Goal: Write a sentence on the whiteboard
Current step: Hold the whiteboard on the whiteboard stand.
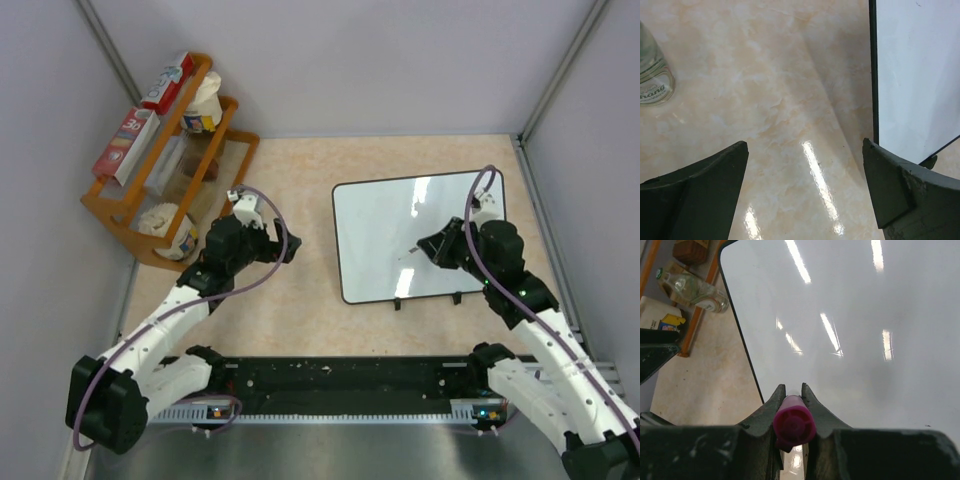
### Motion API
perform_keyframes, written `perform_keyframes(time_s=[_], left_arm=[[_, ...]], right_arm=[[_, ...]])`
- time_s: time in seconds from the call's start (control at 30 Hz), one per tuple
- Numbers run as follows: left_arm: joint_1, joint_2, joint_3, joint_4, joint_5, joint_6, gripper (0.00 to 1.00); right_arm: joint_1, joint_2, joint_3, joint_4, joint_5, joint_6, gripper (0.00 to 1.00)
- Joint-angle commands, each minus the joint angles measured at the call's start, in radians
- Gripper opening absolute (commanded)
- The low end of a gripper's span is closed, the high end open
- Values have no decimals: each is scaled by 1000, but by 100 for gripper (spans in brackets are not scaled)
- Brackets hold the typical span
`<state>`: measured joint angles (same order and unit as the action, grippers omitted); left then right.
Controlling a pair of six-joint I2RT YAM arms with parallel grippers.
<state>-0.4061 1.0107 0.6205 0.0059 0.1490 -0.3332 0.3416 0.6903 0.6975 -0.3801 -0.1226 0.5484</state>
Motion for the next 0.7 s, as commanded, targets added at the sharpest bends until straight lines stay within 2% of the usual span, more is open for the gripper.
perform_keyframes(time_s=[0.0,0.07,0.17,0.23,0.33,0.4,0.57,0.67], left_arm=[[9,-43,-27,-23,-40,10,99],[10,-34,-27,-14,4,6,99],[10,12,-24,51,147,-9,99],[10,43,-12,55,242,-42,99],[9,62,-5,60,308,-88,99],[10,19,-22,54,302,-92,99],[10,-115,-19,-49,137,-47,99],[10,-168,-50,-49,70,-43,99]], right_arm=[[-13,73,85,104,-3,-22,0],[-12,136,108,112,-6,-41,0],[-13,199,155,107,-9,-80,0],[-13,216,165,112,-26,-106,0],[-12,216,160,112,-48,-133,0],[-13,195,152,109,-51,-131,0],[-13,108,85,156,-49,-110,0],[-13,46,17,199,-35,-100,0]])
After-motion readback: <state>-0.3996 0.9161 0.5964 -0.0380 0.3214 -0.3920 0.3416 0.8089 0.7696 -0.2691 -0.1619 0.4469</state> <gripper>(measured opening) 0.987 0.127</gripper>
